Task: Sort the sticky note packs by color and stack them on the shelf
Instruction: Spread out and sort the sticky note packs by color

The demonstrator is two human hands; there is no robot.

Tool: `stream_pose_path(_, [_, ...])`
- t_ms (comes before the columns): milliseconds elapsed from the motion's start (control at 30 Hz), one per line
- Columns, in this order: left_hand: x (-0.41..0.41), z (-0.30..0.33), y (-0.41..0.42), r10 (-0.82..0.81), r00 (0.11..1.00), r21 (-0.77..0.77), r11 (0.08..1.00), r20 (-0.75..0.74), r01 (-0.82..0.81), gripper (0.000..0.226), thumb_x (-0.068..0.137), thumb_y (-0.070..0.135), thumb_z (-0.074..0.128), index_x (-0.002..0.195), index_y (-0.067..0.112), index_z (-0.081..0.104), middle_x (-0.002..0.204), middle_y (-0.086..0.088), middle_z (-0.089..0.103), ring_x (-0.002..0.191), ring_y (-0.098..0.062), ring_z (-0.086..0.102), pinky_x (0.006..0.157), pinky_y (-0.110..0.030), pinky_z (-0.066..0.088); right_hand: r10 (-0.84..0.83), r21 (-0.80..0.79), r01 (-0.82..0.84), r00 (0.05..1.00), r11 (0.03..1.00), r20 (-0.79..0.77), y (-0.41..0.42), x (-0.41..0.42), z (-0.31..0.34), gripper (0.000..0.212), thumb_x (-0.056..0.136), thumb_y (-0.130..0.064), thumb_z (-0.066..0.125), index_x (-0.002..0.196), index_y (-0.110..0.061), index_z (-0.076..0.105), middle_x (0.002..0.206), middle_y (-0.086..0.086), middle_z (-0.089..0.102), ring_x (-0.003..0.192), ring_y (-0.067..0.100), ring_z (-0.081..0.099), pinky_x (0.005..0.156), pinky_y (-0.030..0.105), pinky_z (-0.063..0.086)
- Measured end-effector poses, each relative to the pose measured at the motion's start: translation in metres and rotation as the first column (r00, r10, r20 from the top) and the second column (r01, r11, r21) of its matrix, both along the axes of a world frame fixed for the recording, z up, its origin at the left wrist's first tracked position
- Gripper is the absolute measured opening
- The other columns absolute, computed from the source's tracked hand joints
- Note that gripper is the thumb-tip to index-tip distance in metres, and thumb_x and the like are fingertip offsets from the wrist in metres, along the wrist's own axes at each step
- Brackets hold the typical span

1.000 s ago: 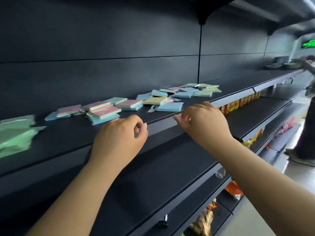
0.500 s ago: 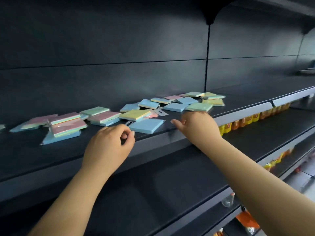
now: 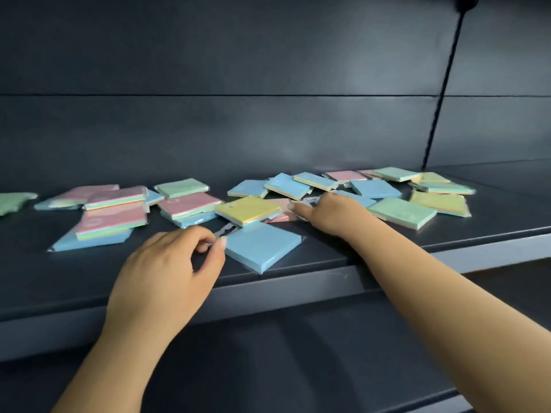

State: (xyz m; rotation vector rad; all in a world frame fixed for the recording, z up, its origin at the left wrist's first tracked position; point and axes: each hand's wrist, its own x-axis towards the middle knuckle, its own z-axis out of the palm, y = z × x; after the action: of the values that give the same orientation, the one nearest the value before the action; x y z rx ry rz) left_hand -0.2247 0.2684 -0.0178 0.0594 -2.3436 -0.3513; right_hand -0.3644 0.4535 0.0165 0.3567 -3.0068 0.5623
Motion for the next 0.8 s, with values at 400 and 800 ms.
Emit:
stream_pose_path(400, [0.002,0.005,0.008,0.113,0.991,0.107,0.987,0.069,-0.120,0.024,0.089,0.040,0.047,0.089,0.021,0.062,0.078,0.014,0.055,0.065,-0.006,0.044,0.058,-0.009,0.030,0.363,-0.074,-0.356,0.917,0.932,0.166,0.021,-0.033,0.007,0.043,0.085,-0.051,0.057,0.096,-0.011,0.067,0.097,0.006,0.065,0.096,0.024,0.058,0.085,0.029,0.042])
stream_pose_path(800, [0.000,0.012,0.066,0.011,0.998,0.552,0.834,-0.062,0.025,0.027,0.093,0.028,0.049,0.071,0.026,0.063,0.071,0.030,0.065,0.074,0.015,0.056,0.066,0.000,0.037,0.478,0.071,-0.475,0.846,0.877,-0.236,0.023,-0.021,0.000,0.026,0.088,-0.023,0.054,0.083,-0.003,0.069,0.092,0.010,0.070,0.089,0.027,0.060,0.078,0.034,0.050])
